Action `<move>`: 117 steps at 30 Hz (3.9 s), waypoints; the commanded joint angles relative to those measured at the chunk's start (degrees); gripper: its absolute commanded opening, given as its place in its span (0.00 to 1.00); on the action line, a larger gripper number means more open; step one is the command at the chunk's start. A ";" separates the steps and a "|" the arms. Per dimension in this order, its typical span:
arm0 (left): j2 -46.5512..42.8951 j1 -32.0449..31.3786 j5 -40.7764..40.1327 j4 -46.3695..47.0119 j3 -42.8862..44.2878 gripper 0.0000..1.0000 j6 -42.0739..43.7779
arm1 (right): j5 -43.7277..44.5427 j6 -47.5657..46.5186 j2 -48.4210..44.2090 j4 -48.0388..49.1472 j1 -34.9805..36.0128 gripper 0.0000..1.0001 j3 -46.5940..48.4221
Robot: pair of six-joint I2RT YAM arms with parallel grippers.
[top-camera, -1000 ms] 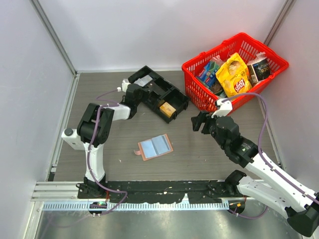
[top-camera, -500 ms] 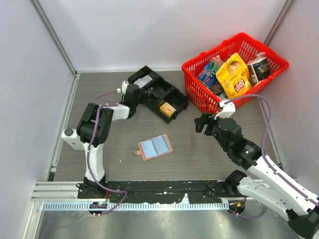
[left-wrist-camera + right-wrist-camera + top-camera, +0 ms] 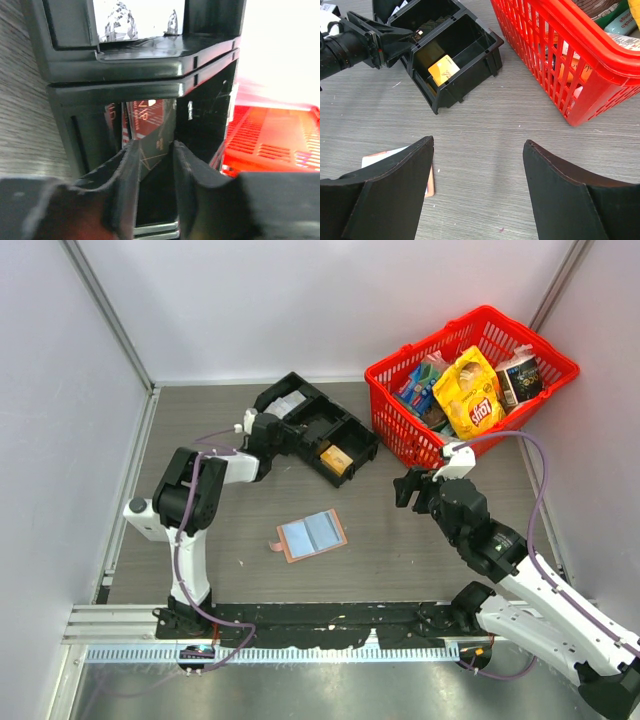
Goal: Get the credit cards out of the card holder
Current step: Place the credit card in the storage box, then remove the credit card from the card holder.
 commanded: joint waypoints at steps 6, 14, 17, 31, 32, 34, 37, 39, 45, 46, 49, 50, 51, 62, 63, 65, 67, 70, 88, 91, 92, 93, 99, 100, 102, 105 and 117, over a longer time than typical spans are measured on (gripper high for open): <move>-11.79 0.52 -1.43 -9.52 0.99 0.50 6.33 | -1.35 -1.45 2.13 0.18 -0.04 0.77 2.61; -26.28 -0.97 -0.29 -21.75 -4.88 0.55 14.50 | -10.92 0.12 10.64 0.44 0.04 0.77 4.90; -32.96 -2.82 0.51 -25.35 -9.36 0.55 17.49 | -14.26 2.41 14.16 1.57 0.13 0.77 5.25; -50.12 -15.30 3.32 -42.15 -25.71 0.45 23.04 | -20.86 13.66 37.01 10.37 9.80 0.66 6.13; -50.30 -15.30 3.06 -42.85 -26.59 0.44 22.78 | -21.04 13.92 37.98 11.06 10.06 0.65 6.30; -50.56 -15.31 2.01 -45.12 -27.83 0.44 22.86 | -21.74 14.45 40.62 11.33 10.32 0.61 6.83; -50.47 -15.39 -1.33 -49.96 -28.01 0.44 23.12 | -22.53 14.28 43.78 10.90 10.85 0.58 8.06; -50.12 -15.39 -2.30 -52.25 -28.01 0.44 23.39 | -22.97 13.93 45.19 10.72 11.29 0.55 8.85; -47.49 -15.39 -1.34 -54.28 -28.62 0.43 24.79 | -23.76 13.93 48.62 10.63 11.82 0.46 10.61; -47.14 -15.48 -0.82 -54.19 -28.88 0.43 24.79 | -23.68 14.10 49.32 10.63 11.99 0.46 10.70; -45.73 -15.65 0.07 -53.49 -29.50 0.38 24.88 | -23.68 14.10 50.29 10.81 12.26 0.45 11.05; -45.29 -15.57 0.59 -52.97 -29.76 0.37 24.71 | -23.68 13.93 50.82 10.63 12.26 0.45 11.14; -44.94 -15.66 1.21 -52.44 -29.94 0.35 24.53 | -23.68 13.93 51.17 10.63 12.26 0.45 11.23; -43.09 -16.10 4.90 -48.22 -31.35 0.22 22.78 | -25.18 13.31 52.05 9.67 12.96 0.41 12.28; -43.18 -16.10 5.25 -47.78 -31.44 0.21 22.51 | -24.74 13.31 51.62 8.88 12.96 0.41 12.46; -43.09 -16.10 5.69 -47.08 -31.79 0.21 21.90 | -22.10 12.96 50.83 8.00 12.96 0.43 12.98; -43.09 -16.10 6.39 -46.20 -32.23 0.20 21.46 | -21.40 12.52 50.30 7.47 13.05 0.45 13.42; -42.92 -16.18 6.66 -45.32 -32.58 0.20 20.93 | -19.46 12.26 49.94 6.15 13.58 0.50 14.13; -41.42 -16.53 7.89 -43.82 -33.11 0.19 20.23 | -16.74 12.26 53.46 5.62 14.72 0.49 13.95; -41.42 -16.71 7.89 -43.73 -33.11 0.19 20.31 | -16.29 12.08 53.46 5.53 14.90 0.49 13.78; -41.33 -16.62 7.80 -43.82 -33.11 0.18 20.31 | -16.29 11.99 53.55 5.45 14.81 0.49 13.78; -41.25 -16.71 7.80 -43.73 -33.11 0.18 20.31 | -16.29 11.91 53.55 5.45 14.81 0.49 13.78; -40.19 -16.89 8.42 -43.03 -32.93 0.18 20.14 | -17.70 11.73 54.42 6.41 15.25 0.44 13.86; -40.02 -16.89 8.51 -42.77 -32.93 0.18 20.05 | -18.40 11.56 54.43 6.59 15.42 0.43 13.78; -39.67 -17.06 8.77 -42.24 -32.93 0.17 19.96 | -19.63 11.73 54.69 7.38 15.51 0.41 13.69; -39.23 -17.24 9.30 -41.27 -33.19 0.17 19.52 | -21.82 12.17 54.60 9.31 15.51 0.38 13.43; -38.52 -17.50 10.26 -38.28 -34.25 0.16 18.12 | -33.25 12.00 52.75 16.61 16.74 0.34 13.86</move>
